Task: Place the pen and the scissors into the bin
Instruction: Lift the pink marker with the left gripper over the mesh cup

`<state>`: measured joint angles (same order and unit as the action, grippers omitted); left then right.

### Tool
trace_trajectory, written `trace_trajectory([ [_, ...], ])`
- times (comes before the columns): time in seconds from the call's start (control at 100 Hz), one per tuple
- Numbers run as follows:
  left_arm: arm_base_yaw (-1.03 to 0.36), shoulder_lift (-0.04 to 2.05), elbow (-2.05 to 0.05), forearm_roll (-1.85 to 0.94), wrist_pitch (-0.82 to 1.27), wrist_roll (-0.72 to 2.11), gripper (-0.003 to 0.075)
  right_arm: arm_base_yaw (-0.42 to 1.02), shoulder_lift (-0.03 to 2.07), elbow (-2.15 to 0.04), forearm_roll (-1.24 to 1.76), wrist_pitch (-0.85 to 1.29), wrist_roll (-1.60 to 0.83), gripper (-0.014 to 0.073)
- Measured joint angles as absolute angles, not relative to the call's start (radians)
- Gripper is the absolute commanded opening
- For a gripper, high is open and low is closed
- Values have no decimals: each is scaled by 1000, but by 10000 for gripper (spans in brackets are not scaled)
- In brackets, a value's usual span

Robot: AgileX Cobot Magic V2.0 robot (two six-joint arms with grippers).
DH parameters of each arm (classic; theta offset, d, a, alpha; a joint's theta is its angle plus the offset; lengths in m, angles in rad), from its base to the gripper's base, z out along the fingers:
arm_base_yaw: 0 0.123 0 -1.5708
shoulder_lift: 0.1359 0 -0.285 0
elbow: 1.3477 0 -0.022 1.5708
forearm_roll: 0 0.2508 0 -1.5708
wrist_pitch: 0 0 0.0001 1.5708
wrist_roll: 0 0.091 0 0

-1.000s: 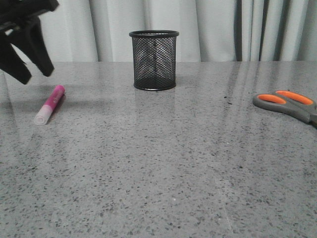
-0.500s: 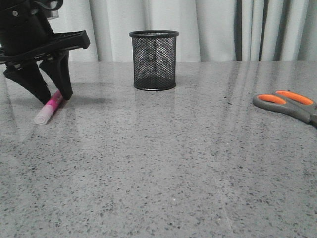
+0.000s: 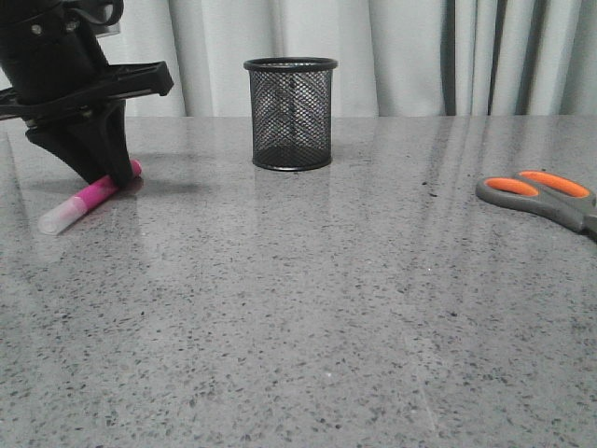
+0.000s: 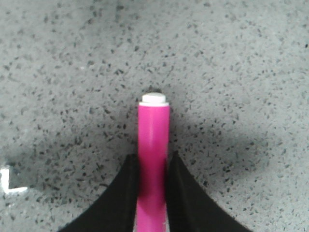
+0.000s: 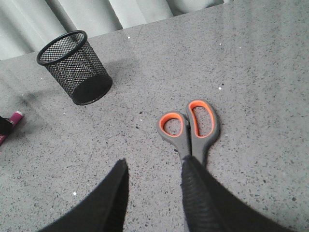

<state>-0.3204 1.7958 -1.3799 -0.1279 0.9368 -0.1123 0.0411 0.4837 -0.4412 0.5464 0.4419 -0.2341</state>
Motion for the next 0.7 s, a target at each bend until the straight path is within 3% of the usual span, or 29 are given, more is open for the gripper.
trace_trajectory([
  [0.21, -322, 1791, -1384, -229, 816, 11, -19, 41, 484, -441, 546, 454, -236, 236],
  [0.52, -394, 1635, -1429, -756, 253, 391, -18, 41, 484, -441, 546, 456, -236, 235],
  [0.7, -479, 1653, -1438, -870, 85, 507, -18, 41, 484, -441, 546, 444, -236, 235],
])
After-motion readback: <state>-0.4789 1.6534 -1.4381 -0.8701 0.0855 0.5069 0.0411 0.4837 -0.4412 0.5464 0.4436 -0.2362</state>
